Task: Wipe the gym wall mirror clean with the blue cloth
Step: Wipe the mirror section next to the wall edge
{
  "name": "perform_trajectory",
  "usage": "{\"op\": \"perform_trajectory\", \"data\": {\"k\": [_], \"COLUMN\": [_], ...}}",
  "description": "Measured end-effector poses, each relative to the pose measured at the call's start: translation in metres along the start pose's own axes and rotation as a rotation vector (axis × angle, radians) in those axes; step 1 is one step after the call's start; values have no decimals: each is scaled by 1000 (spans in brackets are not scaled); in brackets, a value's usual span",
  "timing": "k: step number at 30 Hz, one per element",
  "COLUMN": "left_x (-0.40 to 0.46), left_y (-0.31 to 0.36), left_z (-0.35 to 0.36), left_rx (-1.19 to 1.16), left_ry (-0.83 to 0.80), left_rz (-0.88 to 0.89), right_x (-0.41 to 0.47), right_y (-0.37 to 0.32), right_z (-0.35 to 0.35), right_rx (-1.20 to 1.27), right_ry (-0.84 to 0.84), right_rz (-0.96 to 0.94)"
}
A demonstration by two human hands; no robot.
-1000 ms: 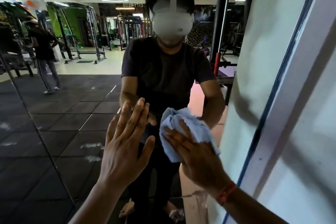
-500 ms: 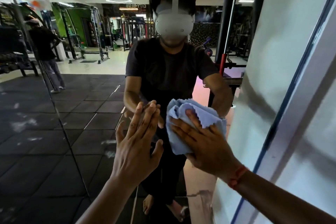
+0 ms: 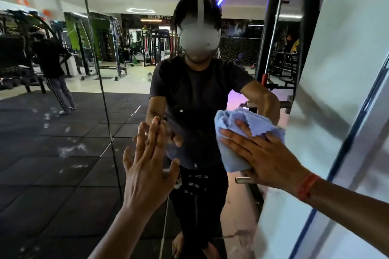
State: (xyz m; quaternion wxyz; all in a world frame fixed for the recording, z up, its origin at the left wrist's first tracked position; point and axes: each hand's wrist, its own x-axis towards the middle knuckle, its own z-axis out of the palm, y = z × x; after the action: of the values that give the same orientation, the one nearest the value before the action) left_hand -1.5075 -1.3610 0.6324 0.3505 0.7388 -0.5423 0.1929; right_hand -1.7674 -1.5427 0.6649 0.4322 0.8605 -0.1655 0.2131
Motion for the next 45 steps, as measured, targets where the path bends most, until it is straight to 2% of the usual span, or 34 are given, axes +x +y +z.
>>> {"op": "perform_trajectory", "data": {"k": [4,7,10,17,24,30,33,38,45], "left_x": [-1,1,1,4,13,12,11,10,9], "left_y": [-16,-21,-23,-29,-27,-36,-34,-36,-41], "left_z": [-5,-5,-5,4,0,-3,-4,-1,0], "left_rx": [-16,-14,-20,-9,-58,-37,-44,-84,-71], "left_ry": [14,6,15,65,138,122,126,150,168], "left_rz": [12,2,16,40,-8,13,5,16,-5], "right_x": [-28,31,79,26,134,72,96,147,59], "right_y": [12,-25,-45,8,-35,14,2,-29,31], "right_z": [-6,-14,-24,-19,-46,-28,-36,-39,-16], "right_rx": [-69,35,81,-104,86,-59,-77,26,-54], "right_ry": [-96,-54,-1,-6,108,92,102,118,80], "right_rz": [30,55,-3,-80,-144,-183,-200,-207,-289]}}
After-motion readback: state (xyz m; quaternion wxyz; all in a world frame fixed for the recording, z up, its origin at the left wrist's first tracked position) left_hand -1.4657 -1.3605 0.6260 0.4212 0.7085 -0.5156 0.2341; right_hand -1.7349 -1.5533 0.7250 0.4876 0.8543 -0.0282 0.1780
